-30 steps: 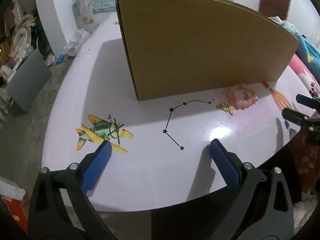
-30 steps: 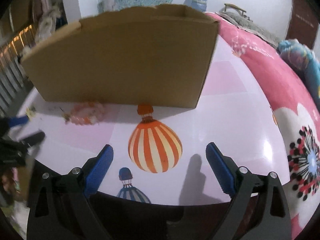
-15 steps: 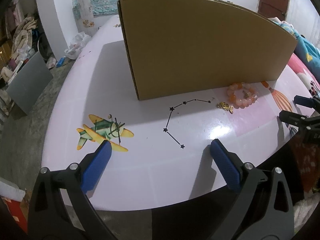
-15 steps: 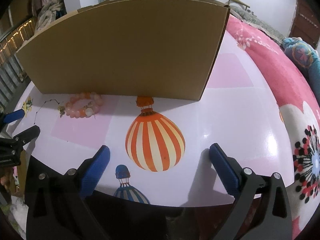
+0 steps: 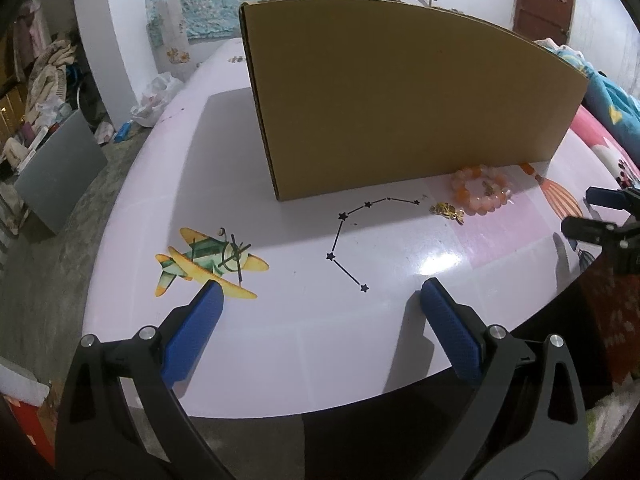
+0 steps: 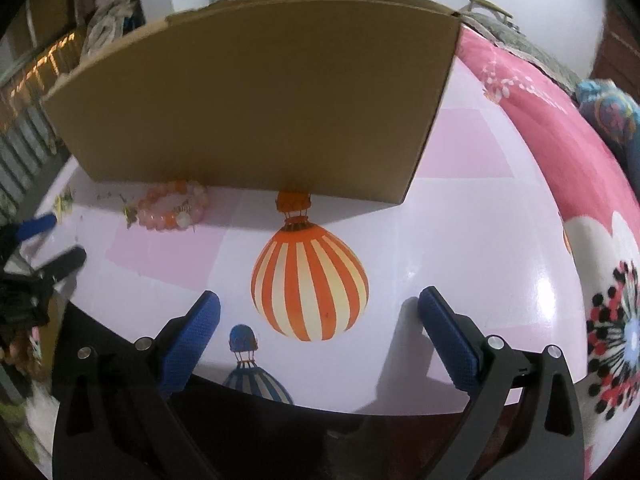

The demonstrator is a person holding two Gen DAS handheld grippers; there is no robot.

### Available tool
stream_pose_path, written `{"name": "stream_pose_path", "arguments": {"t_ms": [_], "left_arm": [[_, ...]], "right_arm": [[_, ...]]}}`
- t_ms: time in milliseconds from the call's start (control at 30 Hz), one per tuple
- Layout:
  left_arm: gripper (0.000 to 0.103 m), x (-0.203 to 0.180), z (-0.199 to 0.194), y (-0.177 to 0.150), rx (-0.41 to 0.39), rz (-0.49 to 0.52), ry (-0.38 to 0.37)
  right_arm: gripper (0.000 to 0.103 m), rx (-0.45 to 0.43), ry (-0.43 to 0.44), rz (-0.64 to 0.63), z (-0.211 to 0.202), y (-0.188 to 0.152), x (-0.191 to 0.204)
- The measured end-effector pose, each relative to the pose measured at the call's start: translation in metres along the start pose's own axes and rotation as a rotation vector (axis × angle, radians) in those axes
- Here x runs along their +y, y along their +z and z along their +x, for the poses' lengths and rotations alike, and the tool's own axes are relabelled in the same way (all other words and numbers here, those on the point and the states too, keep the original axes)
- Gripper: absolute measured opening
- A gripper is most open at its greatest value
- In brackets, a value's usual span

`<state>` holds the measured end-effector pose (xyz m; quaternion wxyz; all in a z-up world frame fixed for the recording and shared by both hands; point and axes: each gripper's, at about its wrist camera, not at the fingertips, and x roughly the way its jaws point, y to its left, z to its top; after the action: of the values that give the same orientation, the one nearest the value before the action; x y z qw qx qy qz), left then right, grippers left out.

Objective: Organize jewelry
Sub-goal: 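Move the left gripper to the small gold piece by the pink bracelet and grasp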

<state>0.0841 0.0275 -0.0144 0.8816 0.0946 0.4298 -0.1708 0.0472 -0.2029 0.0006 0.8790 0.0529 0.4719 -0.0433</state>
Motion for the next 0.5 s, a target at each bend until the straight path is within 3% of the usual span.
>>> {"name": "stream_pose_path", "arguments": {"t_ms": [100,267,367,500], "left_arm": [[0.096,0.001,-0.005,0.002,-0.015,0.007,0.005],[0.093,-0.004,-0.017,0.012,-0.107,0.034,-0.069],[0.074,-0.016,-0.020,0.018,-0.138,0.090,-0.106],[0.055,-0.026,-0.010,0.024,-0.108,0.161,-0.156]], "right_arm": [[0.096,-0.003,0.080,0.080,-0.002,0.005,-0.007],[0.096,-0.040,0.191,0.129,-0.003,0.011,-0.009],[0.088,-0.070,0.194,0.082,-0.006,0.011,0.005],[0.083,-0.100,0.222,0.026,-0.004,0.014,0.016]]}}
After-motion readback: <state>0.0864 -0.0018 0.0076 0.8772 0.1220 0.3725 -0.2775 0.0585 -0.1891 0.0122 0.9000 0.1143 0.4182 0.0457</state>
